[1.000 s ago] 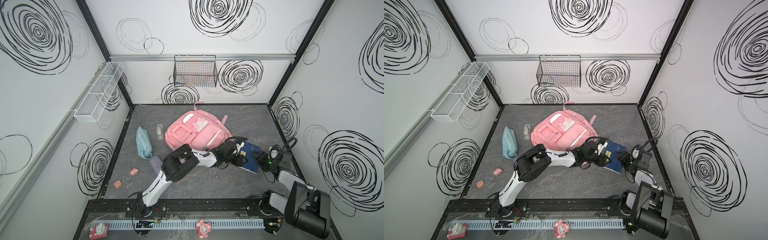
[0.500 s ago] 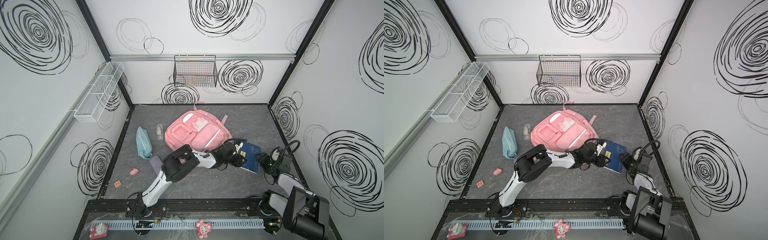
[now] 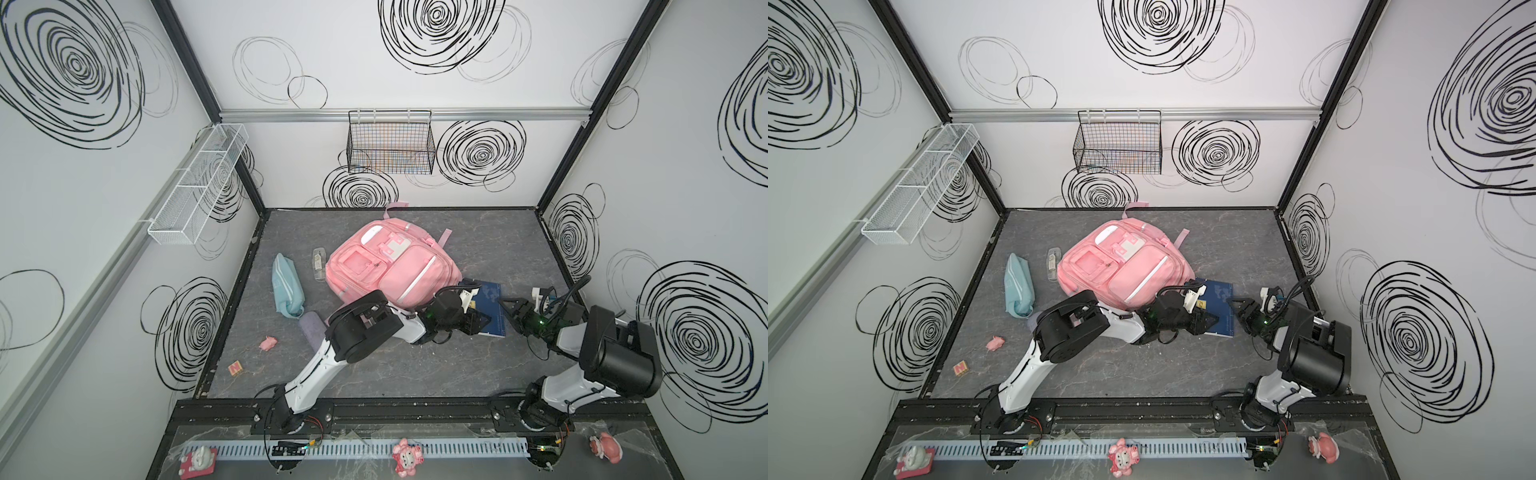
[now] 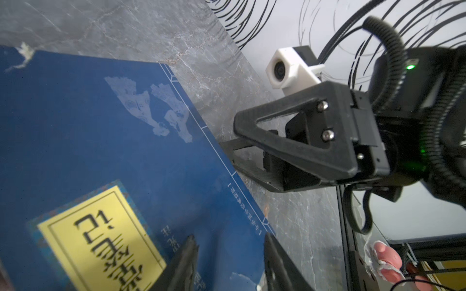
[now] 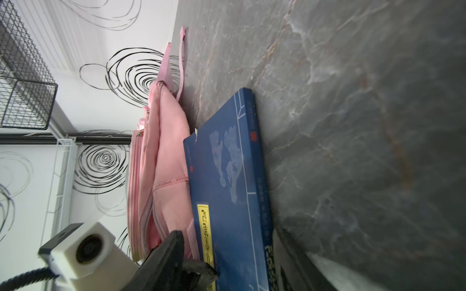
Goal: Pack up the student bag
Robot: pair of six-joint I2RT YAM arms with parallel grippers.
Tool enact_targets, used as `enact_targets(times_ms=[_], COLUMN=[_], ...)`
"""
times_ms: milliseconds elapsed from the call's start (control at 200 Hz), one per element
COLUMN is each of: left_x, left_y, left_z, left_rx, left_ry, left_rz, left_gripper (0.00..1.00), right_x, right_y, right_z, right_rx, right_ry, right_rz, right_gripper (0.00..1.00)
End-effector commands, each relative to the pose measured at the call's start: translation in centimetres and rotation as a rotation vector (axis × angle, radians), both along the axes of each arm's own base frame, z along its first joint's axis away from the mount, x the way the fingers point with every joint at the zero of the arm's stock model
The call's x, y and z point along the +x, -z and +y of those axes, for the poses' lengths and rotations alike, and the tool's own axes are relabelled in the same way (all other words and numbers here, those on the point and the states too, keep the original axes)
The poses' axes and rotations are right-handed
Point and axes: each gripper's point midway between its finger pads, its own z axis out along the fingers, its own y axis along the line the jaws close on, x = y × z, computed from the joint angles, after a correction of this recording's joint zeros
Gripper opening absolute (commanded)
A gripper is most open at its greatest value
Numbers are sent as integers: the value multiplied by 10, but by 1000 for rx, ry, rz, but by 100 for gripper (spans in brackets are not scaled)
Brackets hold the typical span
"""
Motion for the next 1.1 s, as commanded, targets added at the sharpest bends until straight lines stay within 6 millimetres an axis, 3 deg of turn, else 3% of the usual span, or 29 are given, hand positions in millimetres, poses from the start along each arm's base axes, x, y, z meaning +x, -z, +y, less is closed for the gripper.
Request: enact_targets(times_ms=[0, 120, 210, 305, 410, 485, 830, 1096], left_x=[-19, -10, -2, 1, 3, 2, -4, -13], left_y=[94, 54, 11, -21, -41, -39, 28, 42], left_z=[41, 32, 26, 28, 37, 45, 69, 65], left_rx=[220, 185, 155, 180, 238, 296, 418, 400], left_ry=[-35, -40, -57, -91, -144, -173, -201, -154], left_rz=[171, 100, 10, -59, -144, -175, -61, -4], left_gripper=[48, 50, 52, 54, 55, 56, 57, 57], right_x=[-53, -53, -50, -47, -42, -39, -34, -32], right_y=[42, 47, 46, 43, 37, 32, 24, 21], right_z=[34, 29, 23, 14, 5, -2, 0, 20], right_rx=[157, 116, 72, 12, -50, -100, -229, -207], right_ry=[-28, -7, 4, 28, 52, 74, 74, 15], right_rz=[289, 314, 316, 312, 301, 286, 261, 241], right_gripper=[61, 61, 61, 62, 62, 62, 64, 64])
